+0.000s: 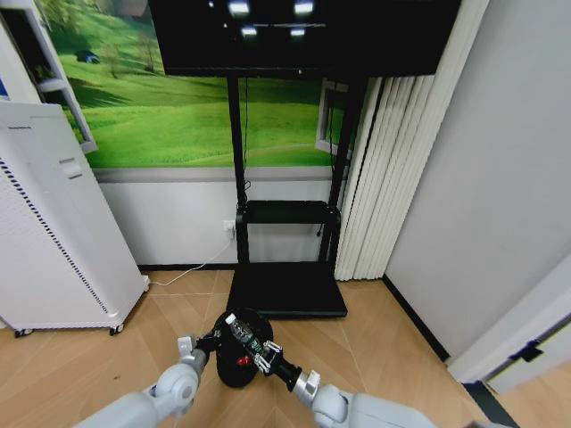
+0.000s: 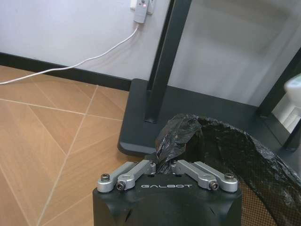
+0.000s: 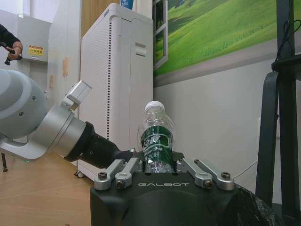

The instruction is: Pick up the trash bin and place the garbage on the floor into it.

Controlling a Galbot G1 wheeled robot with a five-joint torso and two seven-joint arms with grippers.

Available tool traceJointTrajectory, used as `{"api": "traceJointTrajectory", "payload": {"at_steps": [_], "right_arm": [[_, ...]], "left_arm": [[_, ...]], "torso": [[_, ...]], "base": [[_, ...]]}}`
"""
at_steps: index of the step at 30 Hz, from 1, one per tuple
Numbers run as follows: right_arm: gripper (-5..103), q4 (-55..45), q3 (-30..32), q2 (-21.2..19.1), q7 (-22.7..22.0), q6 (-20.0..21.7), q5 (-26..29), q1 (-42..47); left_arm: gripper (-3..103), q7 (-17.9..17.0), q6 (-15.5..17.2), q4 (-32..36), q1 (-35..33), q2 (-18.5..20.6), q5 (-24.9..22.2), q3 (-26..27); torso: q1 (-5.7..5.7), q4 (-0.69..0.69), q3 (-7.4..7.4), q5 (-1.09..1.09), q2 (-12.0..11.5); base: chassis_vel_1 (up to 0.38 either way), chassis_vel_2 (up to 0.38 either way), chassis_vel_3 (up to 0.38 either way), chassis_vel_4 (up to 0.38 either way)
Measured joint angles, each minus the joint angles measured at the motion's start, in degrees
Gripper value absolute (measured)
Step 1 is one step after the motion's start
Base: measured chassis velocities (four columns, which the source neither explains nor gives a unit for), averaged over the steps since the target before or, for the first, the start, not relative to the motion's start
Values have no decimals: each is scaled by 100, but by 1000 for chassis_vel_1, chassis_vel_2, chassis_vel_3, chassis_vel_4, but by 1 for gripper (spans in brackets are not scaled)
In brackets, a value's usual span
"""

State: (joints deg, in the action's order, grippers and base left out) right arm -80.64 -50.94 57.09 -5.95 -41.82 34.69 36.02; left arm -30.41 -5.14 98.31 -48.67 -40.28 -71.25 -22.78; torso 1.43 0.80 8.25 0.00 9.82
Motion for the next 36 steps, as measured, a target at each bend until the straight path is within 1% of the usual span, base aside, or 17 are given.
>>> {"api": "traceJointTrajectory", "payload": {"at_steps": [8,9,10,13,14,16,17,19,21,22,23,25,27,29,30,35,36], "right_arm": [[27,58,112,-16,-31,2,19,-15],[24,58,144,-16,-53,13,27,-3],[24,58,144,-16,-53,13,27,-3],[37,56,197,-18,-113,38,37,48],[37,56,197,-18,-113,38,37,48],[48,37,215,-43,-140,59,35,91],[48,37,215,-43,-140,59,35,91],[60,25,239,-62,-161,67,26,123],[60,23,257,-72,-174,68,24,132],[70,19,277,-92,-176,70,22,133],[76,12,292,-103,-177,70,21,133],[76,3,309,-113,-183,70,22,134],[87,-11,357,-135,-213,70,24,137],[87,-13,369,-139,-220,70,24,138],[96,-13,386,-145,-228,70,26,139],[100,-13,463,-172,-259,70,30,150],[100,1,608,-220,-282,69,45,177]], "left_arm": [[6,13,-1,-32,10,-39,6,-24],[6,15,-1,-37,2,-65,12,-24],[6,15,-1,-37,2,-65,12,-24],[6,20,-2,-60,-14,-129,33,-24],[6,20,-2,-60,-14,-129,33,-24],[6,22,-3,-83,-16,-156,43,-24],[6,22,-3,-83,-16,-156,43,-24],[6,25,-4,-86,-15,-165,44,-24],[6,26,-4,-86,-15,-165,44,-24],[6,28,-4,-88,-15,-169,50,-24],[6,28,-5,-88,-16,-174,53,-24],[6,29,-5,-88,-18,-179,55,-24],[6,29,-5,-88,-25,-183,56,-18],[6,29,-5,-88,-26,-183,56,-17],[6,29,-5,-88,-29,-182,56,-13],[6,30,-8,-85,-46,-173,60,11],[6,32,-11,-66,-99,-141,66,71]], "torso": [[0,0,0,0,0],[0,0,0,0,0],[0,0,0,0,0],[0,0,0,0,0],[0,0,0,0,0],[0,0,0,0,0],[0,0,0,0,0],[0,0,0,0,0],[0,0,0,0,0],[0,0,-1,1,0],[0,0,-1,0,0],[0,0,0,0,0],[0,0,-1,1,0],[0,0,-1,1,0],[0,0,-1,1,0],[0,0,-1,0,0],[0,0,0,1,0]], "base": [[0,0,0,0],[0,0,0,0],[0,0,0,0],[0,0,0,0],[0,0,0,0],[0,0,0,0],[0,0,0,0],[0,0,0,0],[0,0,0,0],[0,0,0,0],[0,0,0,0],[0,0,0,0],[0,0,0,0],[0,0,0,0],[0,0,0,0],[0,0,0,0],[0,0,0,0]]}}
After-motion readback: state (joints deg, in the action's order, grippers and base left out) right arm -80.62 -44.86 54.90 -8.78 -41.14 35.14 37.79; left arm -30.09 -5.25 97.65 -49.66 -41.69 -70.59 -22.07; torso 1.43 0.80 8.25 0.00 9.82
